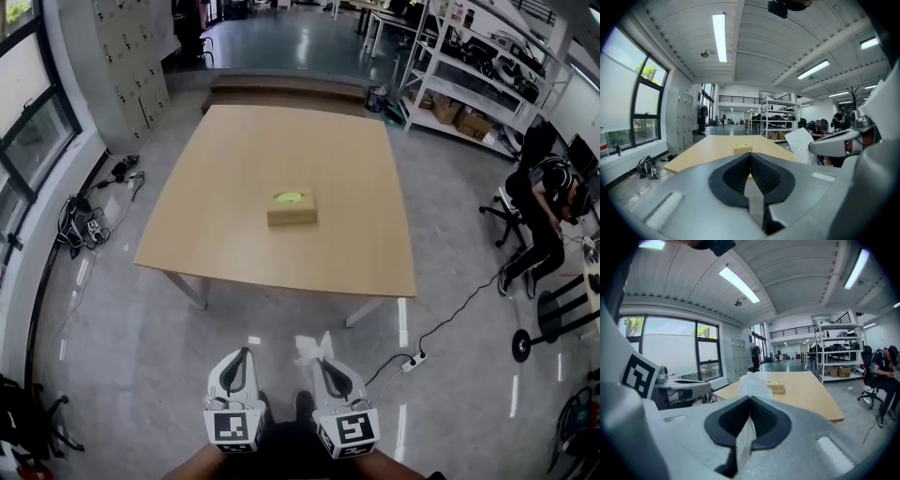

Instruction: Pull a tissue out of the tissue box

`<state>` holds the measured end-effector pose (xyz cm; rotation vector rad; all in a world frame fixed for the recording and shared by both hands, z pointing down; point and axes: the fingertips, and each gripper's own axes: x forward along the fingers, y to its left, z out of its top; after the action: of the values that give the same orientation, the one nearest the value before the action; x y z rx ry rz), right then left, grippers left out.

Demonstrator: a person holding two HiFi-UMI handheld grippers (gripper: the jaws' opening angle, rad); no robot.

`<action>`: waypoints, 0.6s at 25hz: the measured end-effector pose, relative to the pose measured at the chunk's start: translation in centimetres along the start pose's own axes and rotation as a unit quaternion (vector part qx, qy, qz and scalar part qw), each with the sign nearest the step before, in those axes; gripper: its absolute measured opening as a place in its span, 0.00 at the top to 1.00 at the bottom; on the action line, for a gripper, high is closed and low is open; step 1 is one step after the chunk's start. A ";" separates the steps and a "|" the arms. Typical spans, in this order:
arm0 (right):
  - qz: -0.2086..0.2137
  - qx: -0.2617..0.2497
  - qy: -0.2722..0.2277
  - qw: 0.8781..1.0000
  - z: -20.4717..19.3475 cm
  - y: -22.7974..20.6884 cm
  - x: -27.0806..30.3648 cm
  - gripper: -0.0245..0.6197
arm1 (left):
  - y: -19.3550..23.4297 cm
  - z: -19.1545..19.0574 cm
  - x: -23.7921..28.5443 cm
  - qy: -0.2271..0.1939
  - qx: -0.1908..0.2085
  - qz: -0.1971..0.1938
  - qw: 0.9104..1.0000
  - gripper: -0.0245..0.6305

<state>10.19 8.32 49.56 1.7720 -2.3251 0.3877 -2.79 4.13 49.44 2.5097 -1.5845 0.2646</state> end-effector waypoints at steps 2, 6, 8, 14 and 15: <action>-0.002 -0.004 0.000 1.000 0.2 0.1 -0.1 0.97 | 0.0 0.4 -0.1 -0.002 -0.001 0.002 1.000 0.93; -0.005 -0.012 -0.004 1.000 0.5 0.6 -0.1 0.97 | 0.5 0.8 -0.6 -0.015 -0.004 0.004 1.000 0.93; -0.007 -0.016 -0.006 1.000 0.5 0.9 -0.1 0.97 | 0.8 1.2 -0.6 -0.019 -0.007 0.005 1.000 0.93; -0.008 -0.021 -0.009 1.000 0.9 1.8 0.4 0.97 | 1.8 0.8 -0.7 -0.023 -0.009 0.002 1.000 0.93; -0.009 -0.020 -0.009 1.000 1.0 2.0 0.5 0.97 | 2.0 1.0 -0.7 -0.025 -0.009 0.001 1.000 0.93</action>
<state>8.15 8.01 48.54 1.7843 -2.3106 0.3197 -4.81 3.67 48.36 2.5204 -1.6002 0.1889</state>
